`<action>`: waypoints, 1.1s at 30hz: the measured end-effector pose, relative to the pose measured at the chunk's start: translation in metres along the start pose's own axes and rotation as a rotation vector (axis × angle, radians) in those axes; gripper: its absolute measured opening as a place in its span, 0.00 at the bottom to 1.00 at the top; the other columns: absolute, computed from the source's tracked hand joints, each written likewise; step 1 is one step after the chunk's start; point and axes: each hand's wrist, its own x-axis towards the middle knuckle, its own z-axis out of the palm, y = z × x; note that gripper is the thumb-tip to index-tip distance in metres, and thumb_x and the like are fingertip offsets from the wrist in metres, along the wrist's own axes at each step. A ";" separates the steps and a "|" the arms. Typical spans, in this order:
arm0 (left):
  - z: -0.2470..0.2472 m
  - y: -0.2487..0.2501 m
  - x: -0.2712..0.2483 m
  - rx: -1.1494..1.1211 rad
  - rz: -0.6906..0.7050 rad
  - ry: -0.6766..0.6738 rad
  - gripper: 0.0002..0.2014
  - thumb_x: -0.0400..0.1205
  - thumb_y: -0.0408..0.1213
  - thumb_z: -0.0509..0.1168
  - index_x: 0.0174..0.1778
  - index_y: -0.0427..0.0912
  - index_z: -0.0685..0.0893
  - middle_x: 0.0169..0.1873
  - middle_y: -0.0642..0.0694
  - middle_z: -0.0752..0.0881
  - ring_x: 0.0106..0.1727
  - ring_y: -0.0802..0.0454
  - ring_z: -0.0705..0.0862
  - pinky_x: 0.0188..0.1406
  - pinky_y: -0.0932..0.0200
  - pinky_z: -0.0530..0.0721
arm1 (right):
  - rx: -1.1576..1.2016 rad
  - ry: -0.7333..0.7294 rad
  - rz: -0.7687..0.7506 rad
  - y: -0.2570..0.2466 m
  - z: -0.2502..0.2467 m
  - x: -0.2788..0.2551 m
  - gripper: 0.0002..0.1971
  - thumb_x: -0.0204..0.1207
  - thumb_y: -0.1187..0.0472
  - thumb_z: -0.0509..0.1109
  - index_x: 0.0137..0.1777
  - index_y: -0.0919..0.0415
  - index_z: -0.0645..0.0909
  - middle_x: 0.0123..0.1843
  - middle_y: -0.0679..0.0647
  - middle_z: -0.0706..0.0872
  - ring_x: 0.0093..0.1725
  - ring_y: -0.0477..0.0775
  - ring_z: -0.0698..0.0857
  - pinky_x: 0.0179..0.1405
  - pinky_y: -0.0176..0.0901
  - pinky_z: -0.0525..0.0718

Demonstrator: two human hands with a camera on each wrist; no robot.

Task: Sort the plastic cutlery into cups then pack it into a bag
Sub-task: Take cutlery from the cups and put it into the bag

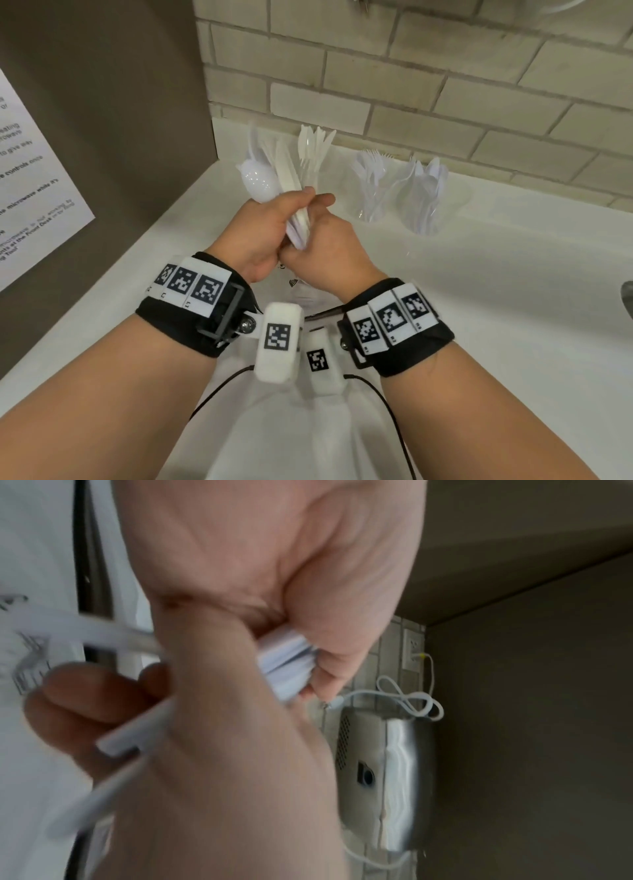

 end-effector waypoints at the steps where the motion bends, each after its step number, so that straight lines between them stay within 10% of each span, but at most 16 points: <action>1: -0.004 0.001 0.000 -0.034 -0.012 -0.051 0.06 0.82 0.37 0.64 0.48 0.40 0.83 0.54 0.42 0.90 0.58 0.46 0.88 0.59 0.47 0.85 | 0.053 -0.045 -0.003 0.000 -0.005 0.000 0.21 0.71 0.55 0.73 0.63 0.53 0.75 0.53 0.55 0.85 0.50 0.52 0.87 0.43 0.37 0.82; 6: -0.012 0.000 -0.001 -0.078 -0.001 -0.200 0.09 0.83 0.40 0.60 0.46 0.41 0.84 0.56 0.42 0.89 0.64 0.43 0.84 0.56 0.38 0.83 | 0.308 -0.213 0.021 -0.006 -0.013 -0.005 0.04 0.74 0.66 0.68 0.46 0.58 0.78 0.35 0.59 0.88 0.26 0.55 0.89 0.27 0.44 0.87; 10: -0.010 -0.007 -0.001 -0.014 0.017 -0.171 0.11 0.82 0.42 0.64 0.39 0.44 0.90 0.59 0.39 0.88 0.66 0.33 0.81 0.66 0.22 0.65 | 0.288 -0.186 0.011 -0.004 -0.005 -0.006 0.07 0.76 0.66 0.66 0.53 0.62 0.73 0.32 0.55 0.87 0.24 0.48 0.88 0.25 0.36 0.83; 14: -0.014 -0.006 0.000 -0.158 0.046 -0.073 0.13 0.83 0.38 0.63 0.35 0.42 0.87 0.46 0.40 0.91 0.53 0.43 0.89 0.55 0.43 0.86 | 0.058 -0.152 -0.054 0.008 -0.022 -0.001 0.19 0.70 0.44 0.76 0.52 0.58 0.84 0.46 0.51 0.89 0.45 0.49 0.89 0.46 0.42 0.86; 17: -0.018 -0.009 -0.001 -0.150 0.074 0.014 0.09 0.83 0.37 0.64 0.39 0.39 0.84 0.31 0.45 0.88 0.39 0.46 0.90 0.46 0.47 0.89 | 0.211 0.132 0.028 0.010 -0.037 0.003 0.21 0.68 0.41 0.76 0.34 0.61 0.84 0.34 0.52 0.89 0.35 0.52 0.88 0.42 0.51 0.89; 20: -0.017 -0.014 -0.004 -0.057 0.014 -0.075 0.09 0.81 0.37 0.66 0.39 0.36 0.82 0.28 0.45 0.84 0.31 0.49 0.85 0.44 0.47 0.89 | 0.295 0.407 0.021 0.007 -0.038 0.011 0.12 0.73 0.50 0.75 0.36 0.56 0.81 0.29 0.49 0.81 0.30 0.52 0.81 0.36 0.52 0.88; 25: -0.016 -0.016 -0.006 0.083 -0.031 -0.197 0.11 0.75 0.44 0.68 0.44 0.38 0.82 0.30 0.47 0.84 0.27 0.52 0.81 0.32 0.55 0.84 | 0.474 0.249 0.095 0.001 -0.038 0.014 0.15 0.71 0.52 0.78 0.52 0.60 0.84 0.35 0.52 0.83 0.29 0.47 0.83 0.28 0.41 0.83; 33: -0.014 -0.016 -0.007 0.020 -0.045 -0.176 0.16 0.79 0.46 0.63 0.46 0.36 0.84 0.32 0.47 0.87 0.28 0.53 0.83 0.32 0.57 0.86 | 0.786 0.185 0.183 0.004 -0.041 0.013 0.09 0.78 0.60 0.72 0.39 0.62 0.77 0.34 0.56 0.83 0.28 0.51 0.81 0.33 0.46 0.85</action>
